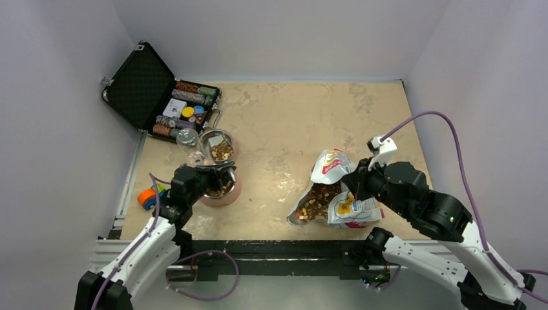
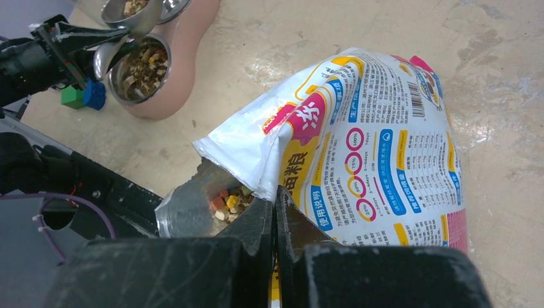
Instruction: Serve the pet food
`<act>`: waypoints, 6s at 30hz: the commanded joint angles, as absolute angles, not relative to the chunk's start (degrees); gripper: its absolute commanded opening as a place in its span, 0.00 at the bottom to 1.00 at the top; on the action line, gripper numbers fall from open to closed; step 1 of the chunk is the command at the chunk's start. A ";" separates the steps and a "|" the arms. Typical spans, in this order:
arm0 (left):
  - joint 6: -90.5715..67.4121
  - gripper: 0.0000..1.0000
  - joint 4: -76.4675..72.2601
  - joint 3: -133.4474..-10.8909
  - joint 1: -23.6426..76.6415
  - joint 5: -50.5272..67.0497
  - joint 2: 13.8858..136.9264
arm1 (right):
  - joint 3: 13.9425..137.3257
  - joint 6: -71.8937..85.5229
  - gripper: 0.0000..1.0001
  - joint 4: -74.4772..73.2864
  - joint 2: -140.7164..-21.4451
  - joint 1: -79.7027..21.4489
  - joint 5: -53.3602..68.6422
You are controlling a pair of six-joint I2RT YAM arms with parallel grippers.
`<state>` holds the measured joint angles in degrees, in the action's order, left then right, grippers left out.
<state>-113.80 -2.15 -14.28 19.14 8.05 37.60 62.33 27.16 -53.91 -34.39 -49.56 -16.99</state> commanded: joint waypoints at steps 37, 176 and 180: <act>-153.87 0.00 28.32 -41.26 18.90 8.28 51.75 | 66.40 25.34 0.00 -51.41 -33.55 -49.48 -11.97; -147.15 0.00 45.42 -60.33 13.10 14.85 72.51 | 64.95 25.50 0.00 -51.28 -31.52 -49.49 -12.85; -147.41 0.00 47.90 -64.20 13.01 12.05 72.01 | 65.10 25.56 0.00 -51.39 -31.47 -49.53 -13.05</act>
